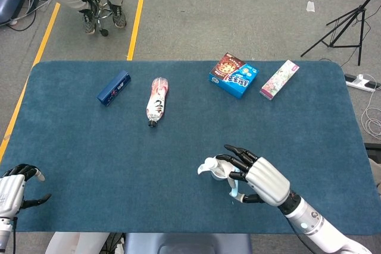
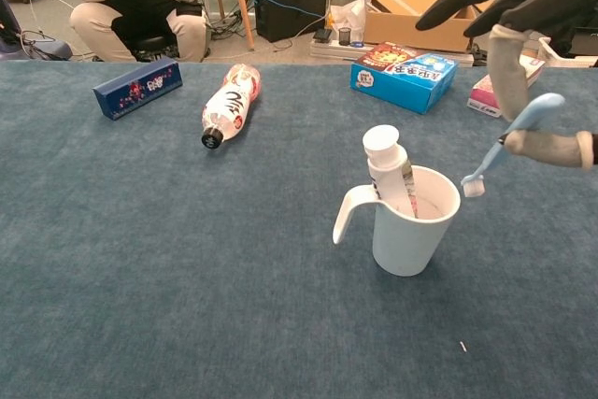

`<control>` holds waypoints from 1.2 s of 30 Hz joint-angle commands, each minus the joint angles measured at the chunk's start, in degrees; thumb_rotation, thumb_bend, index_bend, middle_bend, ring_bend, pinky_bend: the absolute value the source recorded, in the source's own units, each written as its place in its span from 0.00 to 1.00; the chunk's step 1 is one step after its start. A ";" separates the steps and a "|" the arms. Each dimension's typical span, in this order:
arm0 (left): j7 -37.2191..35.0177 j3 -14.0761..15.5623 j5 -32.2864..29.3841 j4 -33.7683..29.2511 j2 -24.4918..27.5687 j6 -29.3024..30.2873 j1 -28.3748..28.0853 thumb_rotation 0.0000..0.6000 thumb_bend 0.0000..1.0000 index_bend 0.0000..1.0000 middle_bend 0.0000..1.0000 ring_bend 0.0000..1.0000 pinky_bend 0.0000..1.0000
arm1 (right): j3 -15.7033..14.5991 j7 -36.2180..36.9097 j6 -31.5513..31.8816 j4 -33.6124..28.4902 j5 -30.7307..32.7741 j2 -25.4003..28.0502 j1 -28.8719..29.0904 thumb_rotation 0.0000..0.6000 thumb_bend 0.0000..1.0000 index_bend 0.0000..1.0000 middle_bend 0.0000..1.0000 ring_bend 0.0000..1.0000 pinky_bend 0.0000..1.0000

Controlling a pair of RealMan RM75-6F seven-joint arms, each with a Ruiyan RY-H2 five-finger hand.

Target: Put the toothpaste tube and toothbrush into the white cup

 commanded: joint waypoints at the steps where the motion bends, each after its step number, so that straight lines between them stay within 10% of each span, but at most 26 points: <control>1: -0.09 0.00 0.12 0.00 0.00 0.06 0.00 1.00 0.00 0.51 0.38 0.23 0.29 | -0.25 1.47 0.65 1.24 -0.92 -0.99 0.39 1.00 0.31 0.70 0.22 0.00 0.19; 36: -0.91 0.05 0.76 -0.12 0.32 0.48 0.19 1.00 0.00 0.51 0.38 0.24 0.29 | -1.13 12.43 6.22 13.31 -1.65 -8.85 2.13 1.00 0.35 0.70 0.24 0.00 0.19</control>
